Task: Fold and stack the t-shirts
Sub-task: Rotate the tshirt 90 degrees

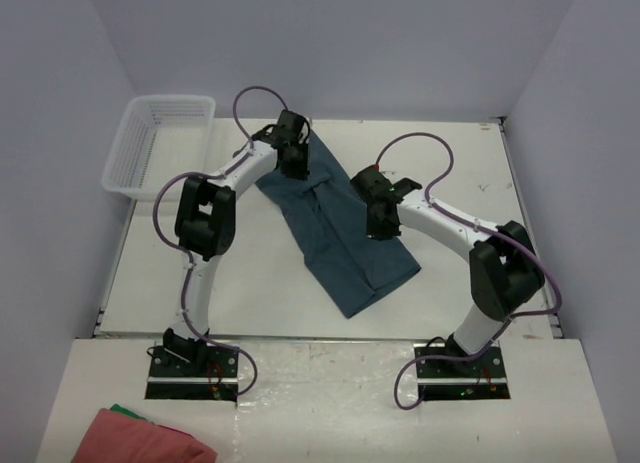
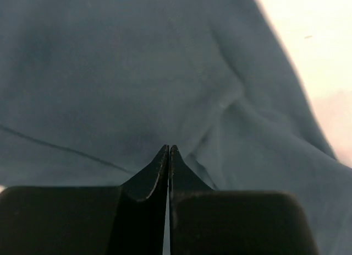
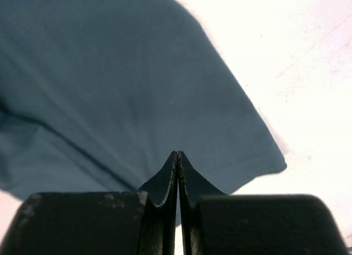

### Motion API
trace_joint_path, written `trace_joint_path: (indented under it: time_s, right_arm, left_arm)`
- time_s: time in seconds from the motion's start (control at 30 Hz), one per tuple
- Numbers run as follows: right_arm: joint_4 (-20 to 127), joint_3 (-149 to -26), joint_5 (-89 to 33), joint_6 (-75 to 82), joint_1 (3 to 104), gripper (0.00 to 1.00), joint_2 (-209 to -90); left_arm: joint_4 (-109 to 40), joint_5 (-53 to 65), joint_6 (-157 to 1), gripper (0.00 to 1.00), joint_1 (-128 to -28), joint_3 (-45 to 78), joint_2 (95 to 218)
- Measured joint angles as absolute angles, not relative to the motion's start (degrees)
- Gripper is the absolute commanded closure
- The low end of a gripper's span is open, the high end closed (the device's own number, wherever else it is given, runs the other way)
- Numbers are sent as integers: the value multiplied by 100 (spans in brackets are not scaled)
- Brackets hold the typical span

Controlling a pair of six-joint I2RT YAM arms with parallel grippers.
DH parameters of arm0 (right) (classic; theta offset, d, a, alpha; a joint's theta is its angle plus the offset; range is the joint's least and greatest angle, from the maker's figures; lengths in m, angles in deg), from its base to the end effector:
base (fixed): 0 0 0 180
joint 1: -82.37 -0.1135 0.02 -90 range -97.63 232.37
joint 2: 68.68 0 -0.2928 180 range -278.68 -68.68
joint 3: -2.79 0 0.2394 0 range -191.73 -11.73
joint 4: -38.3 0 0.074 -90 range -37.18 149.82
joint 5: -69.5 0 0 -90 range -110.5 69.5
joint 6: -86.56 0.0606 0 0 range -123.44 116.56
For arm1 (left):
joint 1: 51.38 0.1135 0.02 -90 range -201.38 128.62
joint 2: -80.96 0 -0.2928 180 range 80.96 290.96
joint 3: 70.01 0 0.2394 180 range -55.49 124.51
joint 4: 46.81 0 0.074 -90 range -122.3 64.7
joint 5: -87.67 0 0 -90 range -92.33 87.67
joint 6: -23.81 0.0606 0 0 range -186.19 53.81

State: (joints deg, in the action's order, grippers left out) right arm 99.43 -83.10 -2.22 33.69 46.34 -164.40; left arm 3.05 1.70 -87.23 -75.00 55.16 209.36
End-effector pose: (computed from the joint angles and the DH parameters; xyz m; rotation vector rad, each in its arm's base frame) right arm 0.2764 0.1775 0.2396 0.0983 2.6858 -0.0786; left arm 0.4762 -0.2129 0.2220 0.0871 2.5405 -0.4050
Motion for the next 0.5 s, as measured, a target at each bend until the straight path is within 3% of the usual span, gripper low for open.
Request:
trace_joint_path:
  time_s: [0.27,0.5]
  right_arm:
    - [9315,-8085,-689,3255,4835,100,-17236]
    - [8828,-7650,-1068,3262,4832,100,-17251]
  left_arm:
    - [133,197,-8902,100,-7426,5566,21611]
    - [-51,472,-8970,100,-7391,5901,21904]
